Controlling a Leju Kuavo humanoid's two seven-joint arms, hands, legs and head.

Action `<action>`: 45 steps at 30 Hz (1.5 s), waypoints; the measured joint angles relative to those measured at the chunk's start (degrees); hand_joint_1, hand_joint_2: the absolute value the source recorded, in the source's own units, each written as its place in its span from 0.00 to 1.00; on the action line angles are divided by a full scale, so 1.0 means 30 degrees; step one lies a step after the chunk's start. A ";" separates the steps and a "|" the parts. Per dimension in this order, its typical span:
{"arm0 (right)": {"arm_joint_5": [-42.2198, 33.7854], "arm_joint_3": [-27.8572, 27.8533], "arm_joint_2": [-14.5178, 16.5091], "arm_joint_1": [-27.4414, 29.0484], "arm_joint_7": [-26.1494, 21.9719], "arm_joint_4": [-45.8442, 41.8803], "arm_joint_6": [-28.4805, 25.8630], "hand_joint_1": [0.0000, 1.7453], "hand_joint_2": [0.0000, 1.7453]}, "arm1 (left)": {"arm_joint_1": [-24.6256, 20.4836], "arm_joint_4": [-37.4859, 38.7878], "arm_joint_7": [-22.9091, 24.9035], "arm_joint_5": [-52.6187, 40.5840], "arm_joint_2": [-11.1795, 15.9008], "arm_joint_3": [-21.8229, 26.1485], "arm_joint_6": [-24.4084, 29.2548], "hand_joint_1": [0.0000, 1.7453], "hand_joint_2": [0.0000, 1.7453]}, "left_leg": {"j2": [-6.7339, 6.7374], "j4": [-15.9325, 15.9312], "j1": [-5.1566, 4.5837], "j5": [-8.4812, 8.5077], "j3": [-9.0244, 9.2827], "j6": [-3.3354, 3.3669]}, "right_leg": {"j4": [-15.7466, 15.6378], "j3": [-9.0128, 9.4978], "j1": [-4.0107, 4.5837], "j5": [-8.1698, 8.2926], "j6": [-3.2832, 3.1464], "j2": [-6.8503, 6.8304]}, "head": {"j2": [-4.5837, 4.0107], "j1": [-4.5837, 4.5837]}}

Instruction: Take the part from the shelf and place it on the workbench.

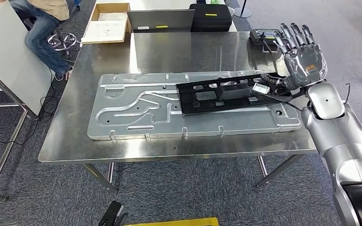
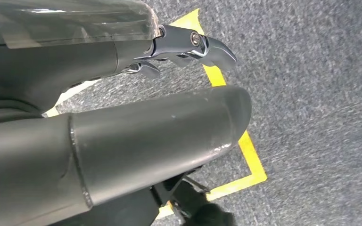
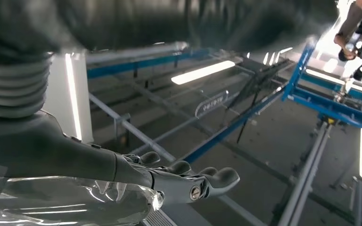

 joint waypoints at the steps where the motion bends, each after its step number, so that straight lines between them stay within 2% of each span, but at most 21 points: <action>1: -0.0002 -0.0280 0.0015 0.0343 -0.0084 -0.0180 -0.0002 0.00 0.00 | 0.0045 0.0000 0.0031 0.0005 0.0000 0.0029 -0.0018 0.00 0.00 | -0.0008 0.0021 0.0001 -0.0014 0.0000 -0.0004 | 0.0361 -0.0185 -0.0039 0.0033 0.0049 -0.0004 | 0.0002 -0.0004; 2: -0.0007 -0.0572 0.0033 0.0652 -0.0251 -0.0386 -0.0004 0.00 0.00 | 0.0085 0.0000 0.0100 0.0000 0.0000 0.0049 0.0014 0.00 0.00 | -0.0016 0.0057 0.0004 -0.0037 0.0000 -0.0029 | -0.0055 0.0014 -0.0085 0.0437 0.0078 -0.0008 | 0.0002 0.0000; 4: -0.0065 -0.1361 0.0113 0.1184 -0.0773 -0.0906 -0.0007 0.00 0.00 | 0.0123 0.0000 0.0338 -0.0016 0.0002 0.0071 0.0145 0.00 0.00 | -0.0028 0.0195 0.0010 -0.0140 -0.0013 -0.0153 | -0.2445 0.1217 -0.0167 0.1609 0.0082 -0.0021 | 0.0000 -0.0004; 6: -0.0157 -0.2439 0.0325 0.1777 -0.1419 -0.1504 -0.0007 0.00 0.00 | 0.0119 0.0000 0.0645 -0.0029 0.0005 0.0124 0.0286 0.00 0.00 | -0.0055 0.0354 -0.0046 -0.0255 -0.0071 -0.0352 | -0.4288 0.2139 -0.0111 0.2200 -0.0046 -0.0007 | 0.0000 -0.0009; 10: -0.0078 -0.4180 0.0951 0.3102 -0.2315 -0.2611 -0.0015 0.00 0.00 | 0.0187 0.0000 0.0969 -0.0022 0.0011 0.0251 0.0348 0.00 0.00 | -0.0064 0.0506 -0.0071 -0.0440 -0.0146 -0.0716 | -0.4601 0.2248 -0.0049 0.2274 -0.0481 0.0019 | 0.0000 -0.0013; 13: -0.0022 -0.5006 0.1362 0.3642 -0.2505 -0.3203 -0.0015 0.00 0.00 | 0.0199 0.0000 0.1009 -0.0015 0.0014 0.0317 0.0348 0.00 0.00 | -0.0020 0.2844 -0.0006 -0.1934 -0.1148 -0.0999 | -0.4677 0.2238 -0.0102 0.2348 -0.0836 -0.0036 | -0.0002 -0.0015; 15: -0.0022 -0.5398 0.1561 0.3899 -0.2516 -0.3389 -0.0011 0.00 0.00 | 0.0238 0.0000 0.1013 -0.0015 0.0014 0.0339 0.0348 0.00 0.00 | -0.0012 0.5338 0.0018 -0.3013 -0.2247 -0.1080 | -0.4673 0.2205 -0.0058 0.2360 -0.0904 -0.0060 | -0.0002 -0.0015; 16: -0.0013 -0.5553 0.1643 0.4027 -0.2525 -0.3449 -0.0009 0.00 0.00 | 0.0262 0.0000 0.1014 -0.0013 0.0014 0.0346 0.0348 0.00 0.00 | -0.0012 0.5936 0.0023 -0.3103 -0.2497 -0.1078 | -0.4669 0.2197 -0.0037 0.2363 -0.0910 -0.0061 | -0.0002 -0.0016; 18: 0.0016 -0.5817 0.1783 0.4202 -0.2599 -0.3556 -0.0011 0.00 0.00 | 0.0280 0.0000 0.1016 -0.0007 0.0016 0.0361 0.0350 0.00 0.00 | -0.0014 0.4822 0.0013 -0.2246 -0.1871 -0.0966 | -0.4656 0.2209 -0.0007 0.2367 -0.0908 -0.0048 | 0.0000 -0.0018; 20: 0.0036 -0.6094 0.1900 0.4249 -0.2751 -0.3669 -0.0013 0.00 0.00 | 0.0242 0.0000 0.1013 0.0011 0.0025 0.0392 0.0364 0.00 0.00 | -0.0015 0.2058 -0.0044 -0.1090 -0.0439 -0.0721 | -0.4624 0.2221 0.0049 0.2368 -0.0864 -0.0033 | 0.0000 -0.0014; 22: 0.0067 -0.6343 0.2013 0.4251 -0.2926 -0.3713 -0.0009 0.00 0.00 | 0.0191 0.0000 0.1005 0.0033 0.0033 0.0443 0.0388 0.00 0.00 | -0.0016 0.0552 -0.0116 -0.0694 0.0297 -0.0544 | -0.4609 0.2192 0.0098 0.2410 -0.0710 -0.0026 | -0.0002 -0.0011; 25: 0.0273 -0.6602 0.2238 0.4257 -0.3170 -0.3735 -0.0011 0.00 0.00 | 0.0181 0.0000 0.0989 0.0042 0.0007 0.0483 0.0406 0.00 0.00 | -0.0004 0.0199 -0.0104 -0.0500 0.0364 -0.0346 | -0.4693 0.2178 0.0082 0.2486 -0.0355 -0.0014 | 0.0000 -0.0013; 26: 0.0346 -0.6682 0.2309 0.4250 -0.3208 -0.3747 -0.0011 0.00 0.00 | 0.0170 0.0000 0.0982 0.0036 -0.0009 0.0486 0.0410 0.00 0.00 | 0.0011 0.0050 -0.0056 -0.0366 0.0387 -0.0233 | -0.4498 0.2091 0.0070 0.2281 -0.0260 -0.0011 | 0.0002 -0.0009; 28: 0.0430 -0.6842 0.2419 0.4252 -0.3244 -0.3762 -0.0009 0.00 0.00 | 0.0137 0.0000 0.0969 0.0024 -0.0036 0.0496 0.0415 0.00 0.00 | 0.0039 -0.0158 0.0017 -0.0154 0.0371 -0.0056 | -0.2966 0.1442 0.0038 0.1207 -0.0119 -0.0013 | 0.0000 -0.0003; 30: 0.0483 -0.6933 0.2528 0.4334 -0.3294 -0.3758 -0.0007 0.00 0.00 | 0.0146 0.0000 0.0971 0.0002 -0.0037 0.0507 0.0419 0.00 0.00 | 0.0041 -0.0157 -0.0002 -0.0091 0.0259 0.0021 | -0.0584 0.0414 0.0018 -0.0001 0.0009 -0.0015 | -0.0002 -0.0003; 32: 0.0526 -0.6970 0.2636 0.4448 -0.3335 -0.3757 -0.0007 0.00 0.00 | 0.0177 0.0000 0.0974 -0.0015 -0.0037 0.0514 0.0421 0.00 0.00 | 0.0042 -0.0077 -0.0016 -0.0072 0.0165 0.0018 | 0.0156 0.0182 -0.0041 -0.0024 0.0095 -0.0019 | -0.0002 -0.0002; 35: 0.0539 -0.7081 0.2750 0.4421 -0.3432 -0.3757 -0.0007 0.00 0.00 | 0.0172 0.0000 0.0971 -0.0024 -0.0042 0.0516 0.0421 0.00 0.00 | 0.0023 0.0179 -0.0034 -0.0151 0.0064 -0.0129 | -0.3006 0.1969 -0.0112 0.1552 0.0073 -0.0032 | -0.0002 0.0000; 37: 0.0539 -0.7181 0.2816 0.4375 -0.3498 -0.3760 -0.0007 0.00 0.00 | 0.0157 0.0000 0.0965 -0.0033 -0.0044 0.0519 0.0424 0.00 0.00 | 0.0000 0.0361 -0.0097 -0.0204 -0.0053 -0.0315 | -0.4437 0.2665 -0.0040 0.1902 -0.0093 -0.0009 | -0.0002 -0.0005; 41: 0.0539 -0.7283 0.2956 0.4375 -0.3530 -0.3764 -0.0007 0.00 0.00 | 0.0155 0.0000 0.0956 -0.0036 -0.0044 0.0523 0.0433 0.00 0.00 | -0.0005 0.0599 -0.0089 -0.0374 -0.0259 -0.0720 | -0.4675 0.2602 -0.0037 0.2030 -0.0583 -0.0004 | -0.0002 -0.0011; 43: 0.0539 -0.7303 0.3045 0.4356 -0.3532 -0.3764 -0.0007 0.00 0.00 | 0.0157 0.0000 0.0954 -0.0040 -0.0044 0.0523 0.0441 0.00 0.00 | 0.0002 0.2034 -0.0034 -0.1357 -0.0877 -0.0892 | -0.4760 0.2564 -0.0084 0.2153 -0.0827 -0.0042 | 0.0000 -0.0013; 45: 0.0537 -0.7307 0.3144 0.4362 -0.3561 -0.3764 -0.0007 0.00 0.00 | 0.0183 0.0000 0.0954 -0.0044 -0.0044 0.0523 0.0443 0.00 0.00 | 0.0007 0.4558 0.0002 -0.2626 -0.1949 -0.0994 | -0.4739 0.2450 -0.0059 0.2211 -0.0943 -0.0057 | 0.0002 -0.0015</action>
